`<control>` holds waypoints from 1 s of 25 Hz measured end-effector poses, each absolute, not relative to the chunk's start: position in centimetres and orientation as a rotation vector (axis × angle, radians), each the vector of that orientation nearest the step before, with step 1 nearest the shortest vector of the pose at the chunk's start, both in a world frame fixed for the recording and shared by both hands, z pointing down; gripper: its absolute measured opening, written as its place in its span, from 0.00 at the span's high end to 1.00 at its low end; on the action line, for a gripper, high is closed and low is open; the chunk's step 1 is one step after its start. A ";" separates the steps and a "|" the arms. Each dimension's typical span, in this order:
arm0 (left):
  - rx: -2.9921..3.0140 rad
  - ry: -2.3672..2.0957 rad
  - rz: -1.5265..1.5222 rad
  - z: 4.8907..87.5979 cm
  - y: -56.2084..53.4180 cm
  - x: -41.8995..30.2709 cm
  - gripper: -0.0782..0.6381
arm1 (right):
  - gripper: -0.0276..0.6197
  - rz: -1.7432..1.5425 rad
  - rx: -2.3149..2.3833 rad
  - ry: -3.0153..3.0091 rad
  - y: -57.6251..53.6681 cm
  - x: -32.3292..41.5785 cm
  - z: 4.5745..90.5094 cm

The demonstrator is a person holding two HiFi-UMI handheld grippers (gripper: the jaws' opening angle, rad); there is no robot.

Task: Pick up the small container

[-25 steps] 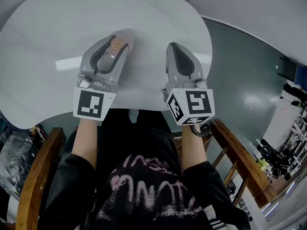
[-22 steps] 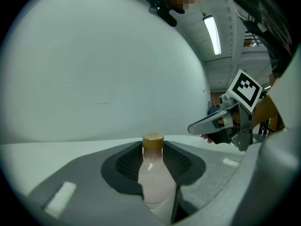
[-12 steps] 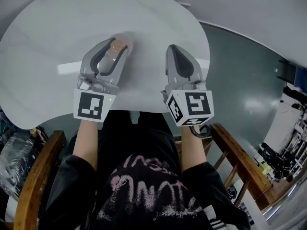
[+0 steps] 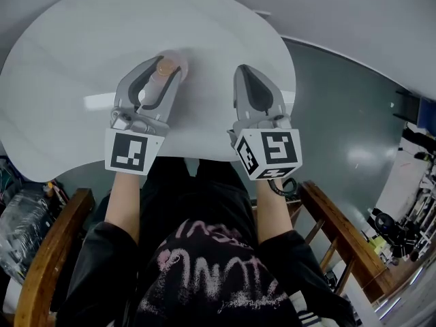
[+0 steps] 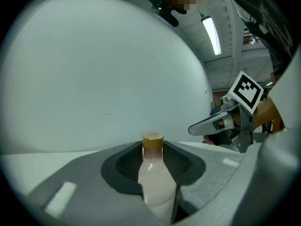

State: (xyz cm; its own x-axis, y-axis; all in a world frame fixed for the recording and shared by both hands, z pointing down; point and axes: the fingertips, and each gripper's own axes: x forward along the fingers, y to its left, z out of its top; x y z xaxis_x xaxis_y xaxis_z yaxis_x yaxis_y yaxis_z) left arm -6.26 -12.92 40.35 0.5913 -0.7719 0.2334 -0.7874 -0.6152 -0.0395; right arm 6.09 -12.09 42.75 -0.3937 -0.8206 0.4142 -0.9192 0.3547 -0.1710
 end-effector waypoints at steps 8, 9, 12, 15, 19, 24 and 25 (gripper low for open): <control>2.744 -1.381 0.317 38.0 -12.8 -6.6 0.70 | 0.94 0.513 1.570 -2.399 -12.3 5.7 40.5; 2.744 -1.386 0.317 37.8 -12.7 -6.6 0.70 | 0.94 0.508 1.573 -2.404 -12.3 5.7 40.2; 2.747 -1.405 0.309 36.9 -12.7 -6.7 0.70 | 0.94 0.503 1.577 -2.418 -12.3 5.6 39.6; 2.746 -1.419 0.282 35.8 -12.7 -6.9 0.70 | 0.94 0.500 1.584 -2.429 -12.3 5.6 39.0; 2.768 -1.425 0.282 34.8 -12.7 -6.8 0.70 | 0.94 0.484 1.596 -2.440 -12.3 5.6 38.1; 2.789 -1.422 0.296 34.0 -12.1 -6.4 0.70 | 0.94 0.471 1.599 -2.450 -11.6 5.7 37.5; 2.790 -1.422 0.297 33.8 -12.0 -6.3 0.70 | 0.94 0.471 1.600 -2.451 -11.5 5.8 37.3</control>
